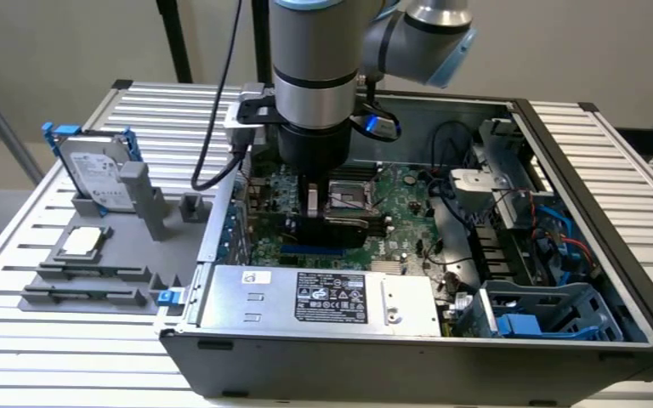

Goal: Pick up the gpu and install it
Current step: 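Pick up the gpu and move the gpu toward the slot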

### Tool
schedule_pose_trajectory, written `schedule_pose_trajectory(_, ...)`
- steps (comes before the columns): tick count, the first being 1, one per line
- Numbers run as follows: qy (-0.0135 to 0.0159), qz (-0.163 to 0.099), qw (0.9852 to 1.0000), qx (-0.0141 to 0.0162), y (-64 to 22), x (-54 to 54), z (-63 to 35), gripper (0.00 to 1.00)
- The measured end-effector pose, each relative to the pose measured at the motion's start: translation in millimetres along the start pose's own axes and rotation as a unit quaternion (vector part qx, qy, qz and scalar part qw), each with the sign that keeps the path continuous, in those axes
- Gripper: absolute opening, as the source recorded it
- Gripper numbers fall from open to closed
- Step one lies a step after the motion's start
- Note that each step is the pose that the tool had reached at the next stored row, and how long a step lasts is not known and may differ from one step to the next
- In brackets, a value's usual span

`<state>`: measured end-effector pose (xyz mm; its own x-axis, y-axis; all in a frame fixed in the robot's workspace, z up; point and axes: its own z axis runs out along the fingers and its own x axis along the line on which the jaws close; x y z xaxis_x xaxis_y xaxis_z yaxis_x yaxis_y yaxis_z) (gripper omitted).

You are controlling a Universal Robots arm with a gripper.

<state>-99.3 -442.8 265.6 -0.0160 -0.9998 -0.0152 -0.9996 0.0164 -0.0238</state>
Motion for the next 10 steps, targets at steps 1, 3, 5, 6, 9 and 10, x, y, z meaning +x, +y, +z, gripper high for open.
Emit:
schedule_pose_trajectory(1,0.0,0.0,1.0,0.0,0.0,0.0,0.5,0.26)
schedule_pose_trajectory(3,0.0,0.0,1.0,0.0,0.0,0.0,1.4,0.26)
schedule_pose_trajectory(5,0.0,0.0,1.0,0.0,0.0,0.0,2.3,0.26)
schedule_pose_trajectory(6,0.0001,0.0,1.0,0.0,0.1,0.1,2.6,0.26)
schedule_pose_trajectory(9,0.0001,0.0,1.0,-0.0001,0.1,0.1,3.6,0.26)
schedule_pose_trajectory(10,0.0002,0.0,1.0,-0.0001,0.1,0.1,3.8,0.26)
